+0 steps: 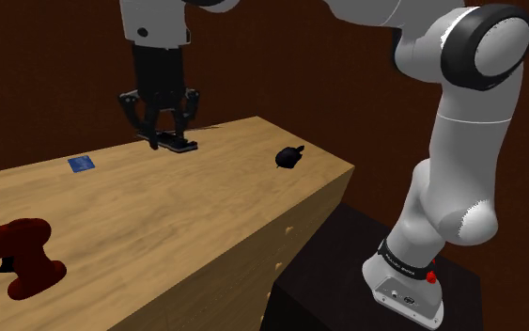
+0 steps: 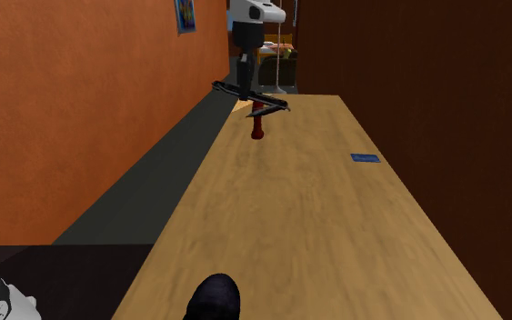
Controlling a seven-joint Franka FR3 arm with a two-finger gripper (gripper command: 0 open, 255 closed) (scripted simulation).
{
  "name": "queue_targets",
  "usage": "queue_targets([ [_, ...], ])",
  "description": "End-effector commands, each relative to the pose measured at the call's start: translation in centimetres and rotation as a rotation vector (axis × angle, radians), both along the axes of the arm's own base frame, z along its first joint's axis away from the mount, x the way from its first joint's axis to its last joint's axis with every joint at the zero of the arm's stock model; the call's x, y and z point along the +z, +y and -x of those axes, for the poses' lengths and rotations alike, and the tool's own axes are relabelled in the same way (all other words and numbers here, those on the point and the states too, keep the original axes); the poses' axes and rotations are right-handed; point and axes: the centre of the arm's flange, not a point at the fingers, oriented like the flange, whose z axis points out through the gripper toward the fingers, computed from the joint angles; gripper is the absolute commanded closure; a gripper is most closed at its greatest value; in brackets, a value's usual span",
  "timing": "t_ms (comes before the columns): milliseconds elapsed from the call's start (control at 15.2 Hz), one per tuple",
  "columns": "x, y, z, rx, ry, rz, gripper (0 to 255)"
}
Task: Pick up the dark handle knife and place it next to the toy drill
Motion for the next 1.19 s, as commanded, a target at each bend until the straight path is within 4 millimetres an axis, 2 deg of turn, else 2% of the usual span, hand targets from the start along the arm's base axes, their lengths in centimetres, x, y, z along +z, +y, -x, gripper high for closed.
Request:
queue_targets([
  [0, -0.1, 2.5, 0.9, -0.002, 0.0, -0.001, 255],
  [462, -0.1, 11.1, 4.3, -0.002, 0.0, -0.001, 255],
  [528, -0.1, 11.5, 4.5, -0.002, 0.0, -0.001, 255],
  [1122, -4.9, 11.5, 4.5, -0.002, 0.0, -0.001, 255],
])
